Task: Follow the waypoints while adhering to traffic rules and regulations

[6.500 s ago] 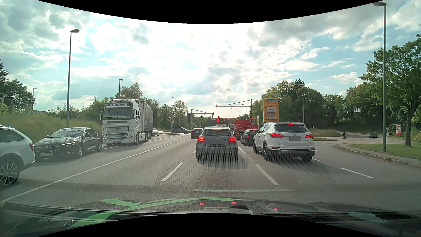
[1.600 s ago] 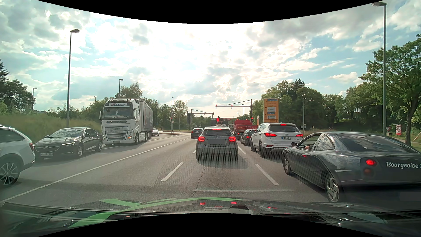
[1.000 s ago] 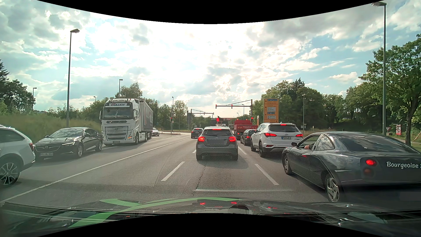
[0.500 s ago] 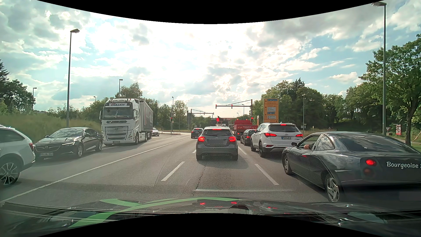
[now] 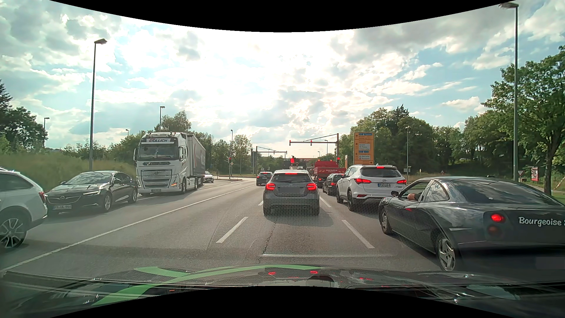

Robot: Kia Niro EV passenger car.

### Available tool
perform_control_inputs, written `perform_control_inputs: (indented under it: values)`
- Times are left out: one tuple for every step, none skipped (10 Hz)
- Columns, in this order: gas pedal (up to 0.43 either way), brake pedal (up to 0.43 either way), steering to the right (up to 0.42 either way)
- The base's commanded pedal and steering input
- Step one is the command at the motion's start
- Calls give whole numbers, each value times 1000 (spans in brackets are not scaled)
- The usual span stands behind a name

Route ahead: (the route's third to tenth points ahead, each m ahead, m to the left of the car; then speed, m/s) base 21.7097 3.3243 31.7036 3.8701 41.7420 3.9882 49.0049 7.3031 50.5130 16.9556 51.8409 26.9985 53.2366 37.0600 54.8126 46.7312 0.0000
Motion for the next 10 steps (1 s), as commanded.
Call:
perform_control_inputs:
  values:
    - [0, 555, -8]
    - [0, 555, -8]
    - [0, 555, -8]
    - [0, 555, -8]
    - [0, 555, -8]
    - [0, 555, -8]
    - [0, 555, -8]
    - [0, 555, -8]
    - [0, 555, -8]
    - [0, 555, -8]
